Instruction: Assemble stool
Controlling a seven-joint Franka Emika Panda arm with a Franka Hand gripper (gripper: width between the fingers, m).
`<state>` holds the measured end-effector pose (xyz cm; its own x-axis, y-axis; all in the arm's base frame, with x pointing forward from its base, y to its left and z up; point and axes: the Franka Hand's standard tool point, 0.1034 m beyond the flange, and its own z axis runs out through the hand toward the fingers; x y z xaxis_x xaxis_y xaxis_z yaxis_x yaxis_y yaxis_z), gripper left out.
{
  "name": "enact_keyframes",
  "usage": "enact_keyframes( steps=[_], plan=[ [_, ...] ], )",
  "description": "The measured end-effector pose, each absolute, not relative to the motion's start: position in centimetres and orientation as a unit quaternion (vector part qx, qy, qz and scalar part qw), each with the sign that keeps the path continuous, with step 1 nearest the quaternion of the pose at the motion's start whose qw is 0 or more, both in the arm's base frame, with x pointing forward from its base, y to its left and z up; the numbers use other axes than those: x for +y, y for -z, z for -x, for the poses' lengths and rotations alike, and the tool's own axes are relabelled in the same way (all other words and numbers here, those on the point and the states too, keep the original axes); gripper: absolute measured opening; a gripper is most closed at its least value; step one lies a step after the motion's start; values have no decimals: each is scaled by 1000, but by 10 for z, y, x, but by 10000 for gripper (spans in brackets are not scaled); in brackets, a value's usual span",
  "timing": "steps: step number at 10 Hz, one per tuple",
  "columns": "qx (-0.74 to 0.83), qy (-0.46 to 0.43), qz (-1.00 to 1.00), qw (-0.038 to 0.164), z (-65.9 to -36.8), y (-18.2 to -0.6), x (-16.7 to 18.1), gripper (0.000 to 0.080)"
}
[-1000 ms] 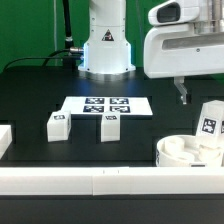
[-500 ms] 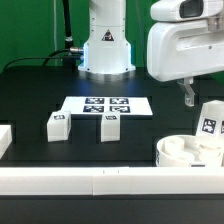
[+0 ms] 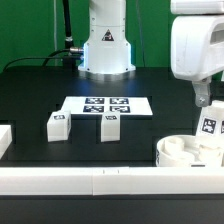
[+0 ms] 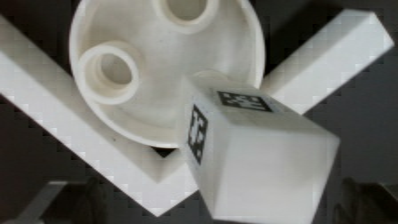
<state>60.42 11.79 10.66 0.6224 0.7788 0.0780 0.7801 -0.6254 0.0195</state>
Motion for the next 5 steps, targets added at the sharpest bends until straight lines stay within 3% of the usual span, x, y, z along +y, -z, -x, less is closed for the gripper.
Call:
enact_keyframes(
  steps=[3,5],
  plan=[
    [-516,39,856,4,-604,-106,116,648],
    [-627,36,778,-23,-605,-105,119,648]
  ],
)
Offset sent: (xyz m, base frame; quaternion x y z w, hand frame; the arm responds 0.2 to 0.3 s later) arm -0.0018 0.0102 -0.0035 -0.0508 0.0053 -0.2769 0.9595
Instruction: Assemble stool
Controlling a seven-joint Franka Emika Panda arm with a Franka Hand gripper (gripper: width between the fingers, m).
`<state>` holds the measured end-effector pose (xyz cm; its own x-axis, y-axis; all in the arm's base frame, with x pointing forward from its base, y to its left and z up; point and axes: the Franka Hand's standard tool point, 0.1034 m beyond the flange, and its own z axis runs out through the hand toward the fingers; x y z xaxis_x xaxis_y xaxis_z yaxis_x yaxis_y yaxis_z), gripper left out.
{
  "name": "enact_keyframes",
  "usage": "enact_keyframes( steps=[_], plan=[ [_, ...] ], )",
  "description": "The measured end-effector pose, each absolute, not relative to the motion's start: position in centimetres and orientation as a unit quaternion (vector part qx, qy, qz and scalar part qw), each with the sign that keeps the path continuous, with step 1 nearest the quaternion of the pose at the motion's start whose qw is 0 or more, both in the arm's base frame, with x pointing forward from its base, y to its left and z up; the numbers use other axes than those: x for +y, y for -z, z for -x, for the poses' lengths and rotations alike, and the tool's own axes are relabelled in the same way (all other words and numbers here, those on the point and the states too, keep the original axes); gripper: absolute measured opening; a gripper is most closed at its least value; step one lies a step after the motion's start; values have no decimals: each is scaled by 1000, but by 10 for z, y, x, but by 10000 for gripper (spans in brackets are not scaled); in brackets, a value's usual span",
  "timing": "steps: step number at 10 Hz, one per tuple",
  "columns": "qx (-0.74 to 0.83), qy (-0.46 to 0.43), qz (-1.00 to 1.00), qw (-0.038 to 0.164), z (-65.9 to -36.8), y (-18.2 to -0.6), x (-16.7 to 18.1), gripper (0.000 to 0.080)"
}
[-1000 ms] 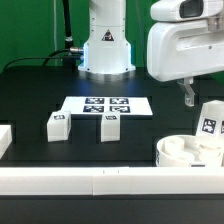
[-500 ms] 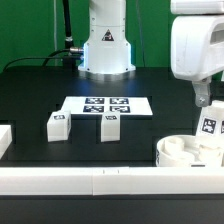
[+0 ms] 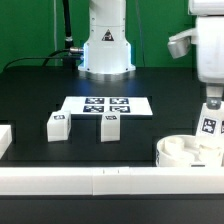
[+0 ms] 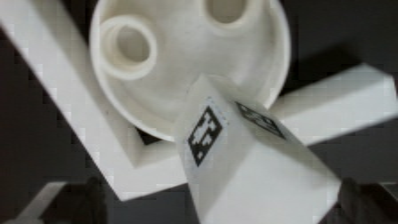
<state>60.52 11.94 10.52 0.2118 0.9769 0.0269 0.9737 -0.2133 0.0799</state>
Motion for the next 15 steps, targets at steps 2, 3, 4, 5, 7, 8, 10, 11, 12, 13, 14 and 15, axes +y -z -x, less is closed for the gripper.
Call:
enact_keyframes(
  steps=[2,3,4,5,7,8,10,11,12,13,14,15],
  plan=[
    [693,-31,-719,35,-606,-107,123,648],
    [714,-29,-699,36,-606,-106,120,648],
    [742,-26,-668,39,-606,-106,118,648],
    [773,-22,-632,43,-607,-106,116,648],
    [831,-14,-554,54,-607,-102,116,648],
    [850,-8,-524,58,-606,-101,117,648],
    [883,2,-464,62,-606,-97,116,648],
    [901,7,-429,62,-605,-94,115,648],
    [906,10,-419,60,-604,-90,114,648],
    [904,12,-423,56,-601,-85,115,648],
    [904,12,-424,55,-600,-83,115,648],
    [903,12,-425,55,-600,-83,116,616]
  ],
)
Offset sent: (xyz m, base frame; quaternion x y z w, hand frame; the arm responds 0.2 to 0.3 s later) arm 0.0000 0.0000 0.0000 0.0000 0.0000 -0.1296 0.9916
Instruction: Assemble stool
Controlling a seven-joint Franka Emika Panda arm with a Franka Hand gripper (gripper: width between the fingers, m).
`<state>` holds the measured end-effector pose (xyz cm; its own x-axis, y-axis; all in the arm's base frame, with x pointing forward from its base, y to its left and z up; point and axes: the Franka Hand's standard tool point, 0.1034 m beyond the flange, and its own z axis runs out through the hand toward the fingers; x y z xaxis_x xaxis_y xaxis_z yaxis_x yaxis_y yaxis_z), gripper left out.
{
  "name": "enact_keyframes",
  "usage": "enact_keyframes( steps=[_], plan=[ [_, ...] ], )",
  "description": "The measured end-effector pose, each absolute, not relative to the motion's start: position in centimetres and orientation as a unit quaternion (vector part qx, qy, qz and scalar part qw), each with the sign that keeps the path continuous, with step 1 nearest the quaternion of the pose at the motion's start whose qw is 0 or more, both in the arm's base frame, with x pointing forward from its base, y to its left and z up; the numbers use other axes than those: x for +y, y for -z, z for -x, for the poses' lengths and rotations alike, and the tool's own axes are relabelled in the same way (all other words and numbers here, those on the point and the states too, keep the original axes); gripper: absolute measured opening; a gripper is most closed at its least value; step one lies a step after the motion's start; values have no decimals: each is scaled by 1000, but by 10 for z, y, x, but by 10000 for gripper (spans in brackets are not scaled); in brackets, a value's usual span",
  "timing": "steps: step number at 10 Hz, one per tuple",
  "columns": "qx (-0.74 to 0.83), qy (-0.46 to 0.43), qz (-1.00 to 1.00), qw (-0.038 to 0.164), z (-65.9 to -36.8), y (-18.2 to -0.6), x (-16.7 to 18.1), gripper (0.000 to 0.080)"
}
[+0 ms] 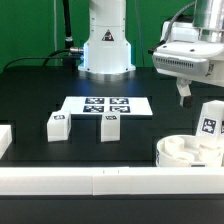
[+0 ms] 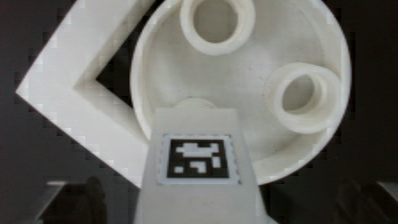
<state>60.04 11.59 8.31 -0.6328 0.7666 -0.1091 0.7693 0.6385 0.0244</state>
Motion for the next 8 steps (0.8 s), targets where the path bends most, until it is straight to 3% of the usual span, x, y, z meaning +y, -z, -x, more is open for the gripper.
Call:
enact_keyframes(
  steps=[1,3,8],
  plan=[
    [903,12,-425,55,-601,-83,116,616],
    [903,13,-427,54,-600,-83,115,332],
    [846,8,-530,53,-600,-82,114,334]
  ],
)
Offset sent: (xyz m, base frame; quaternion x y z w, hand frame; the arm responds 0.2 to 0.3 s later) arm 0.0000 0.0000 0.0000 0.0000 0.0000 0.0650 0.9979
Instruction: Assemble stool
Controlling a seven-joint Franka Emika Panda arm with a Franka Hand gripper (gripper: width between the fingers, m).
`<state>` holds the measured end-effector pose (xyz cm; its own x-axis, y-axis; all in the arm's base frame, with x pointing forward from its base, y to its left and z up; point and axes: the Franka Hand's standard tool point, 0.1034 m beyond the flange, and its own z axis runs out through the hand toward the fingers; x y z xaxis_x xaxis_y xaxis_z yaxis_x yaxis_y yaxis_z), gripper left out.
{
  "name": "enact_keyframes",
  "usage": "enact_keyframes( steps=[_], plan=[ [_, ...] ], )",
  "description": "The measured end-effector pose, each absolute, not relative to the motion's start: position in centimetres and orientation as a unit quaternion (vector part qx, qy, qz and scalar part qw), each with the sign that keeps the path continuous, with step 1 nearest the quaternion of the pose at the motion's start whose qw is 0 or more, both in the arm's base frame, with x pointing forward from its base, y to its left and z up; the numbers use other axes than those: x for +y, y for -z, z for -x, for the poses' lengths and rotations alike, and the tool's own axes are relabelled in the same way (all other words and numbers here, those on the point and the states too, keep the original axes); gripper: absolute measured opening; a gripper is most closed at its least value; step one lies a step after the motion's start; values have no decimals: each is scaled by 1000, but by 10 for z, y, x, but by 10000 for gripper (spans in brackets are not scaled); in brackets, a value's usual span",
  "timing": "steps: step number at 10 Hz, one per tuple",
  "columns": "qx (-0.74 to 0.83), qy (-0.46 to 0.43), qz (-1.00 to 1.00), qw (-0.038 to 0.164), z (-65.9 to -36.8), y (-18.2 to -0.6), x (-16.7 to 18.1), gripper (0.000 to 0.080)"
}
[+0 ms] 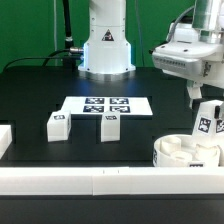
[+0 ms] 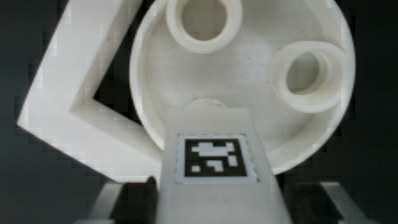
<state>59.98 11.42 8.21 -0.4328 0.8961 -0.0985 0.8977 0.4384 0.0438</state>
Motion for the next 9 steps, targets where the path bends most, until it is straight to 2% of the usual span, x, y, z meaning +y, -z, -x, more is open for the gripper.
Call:
enact_keyframes(
  steps=[2,7,9],
  plan=[
    [762,12,-646,44,-596,-81,110,334],
    [643,-3,-764,47,-599,-81,108,337],
    [540,15,-841,34,-593,-80,106,337]
  ],
)
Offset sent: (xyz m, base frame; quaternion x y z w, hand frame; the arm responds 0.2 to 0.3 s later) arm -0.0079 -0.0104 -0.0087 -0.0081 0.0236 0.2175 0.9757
